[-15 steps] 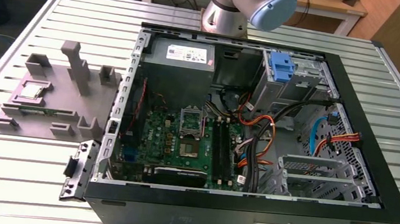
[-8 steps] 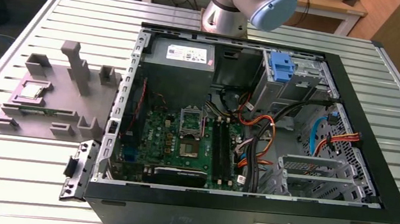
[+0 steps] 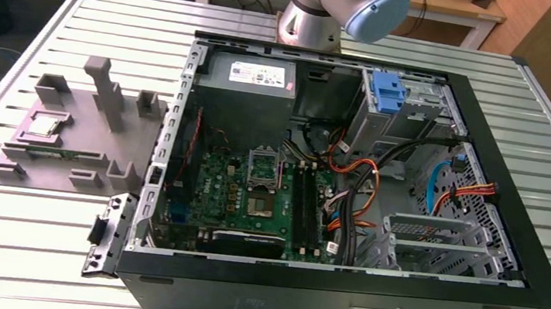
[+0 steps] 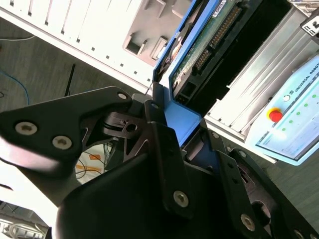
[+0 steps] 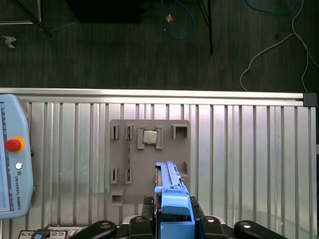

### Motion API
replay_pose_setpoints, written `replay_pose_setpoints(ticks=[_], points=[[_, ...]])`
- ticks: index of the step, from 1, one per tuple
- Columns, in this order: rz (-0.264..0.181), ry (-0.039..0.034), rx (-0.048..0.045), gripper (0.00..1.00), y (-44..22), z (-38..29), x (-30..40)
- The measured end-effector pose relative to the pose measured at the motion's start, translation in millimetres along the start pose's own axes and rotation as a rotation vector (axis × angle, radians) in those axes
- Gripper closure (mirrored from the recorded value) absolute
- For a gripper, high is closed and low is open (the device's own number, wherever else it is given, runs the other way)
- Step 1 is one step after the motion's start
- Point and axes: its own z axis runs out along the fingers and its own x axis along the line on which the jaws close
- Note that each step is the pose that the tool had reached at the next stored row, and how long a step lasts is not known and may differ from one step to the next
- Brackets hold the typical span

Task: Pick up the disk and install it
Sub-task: 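Pick up the disk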

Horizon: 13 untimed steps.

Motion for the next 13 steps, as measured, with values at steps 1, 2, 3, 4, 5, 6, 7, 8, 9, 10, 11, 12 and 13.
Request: replay_pose_setpoints(ticks=[1,2,3,4,5,6,7,8,9,10,11,12,13], points=[[0.0,0.0,0.0,0.63,-0.9,0.0,0.0],[0.0,0.0,0.0,0.63,-1.8,-0.1,0.0],[0.0,0.0,-0.0001,0.63,-2.7,-0.1,0.0],[0.0,0.0,0.0,0.63,-3.7,-0.1,0.0],[0.0,0.0,0.0,0.63,-4.6,-0.1,0.0],[0.0,0.0001,-0.0001,0.63,-5.6,-0.2,-0.1],[0.0,0.0,0.0,0.63,-6.6,-0.2,-0.1],[0.0,0.0,0.0,0.63,-7.6,-0.2,-0.1],[0.0,0.0,-0.0001,0.63,-8.6,-0.2,-0.1],[0.0,0.0,0.0,0.63,-9.5,-0.2,-0.1],[0.0,0.0,0.0,0.63,-10.5,-0.2,-0.1],[0.0,0.0,0.0,0.63,-11.4,-0.2,-0.1],[0.0,0.0,-0.0001,0.63,-12.4,-0.3,-0.1]])
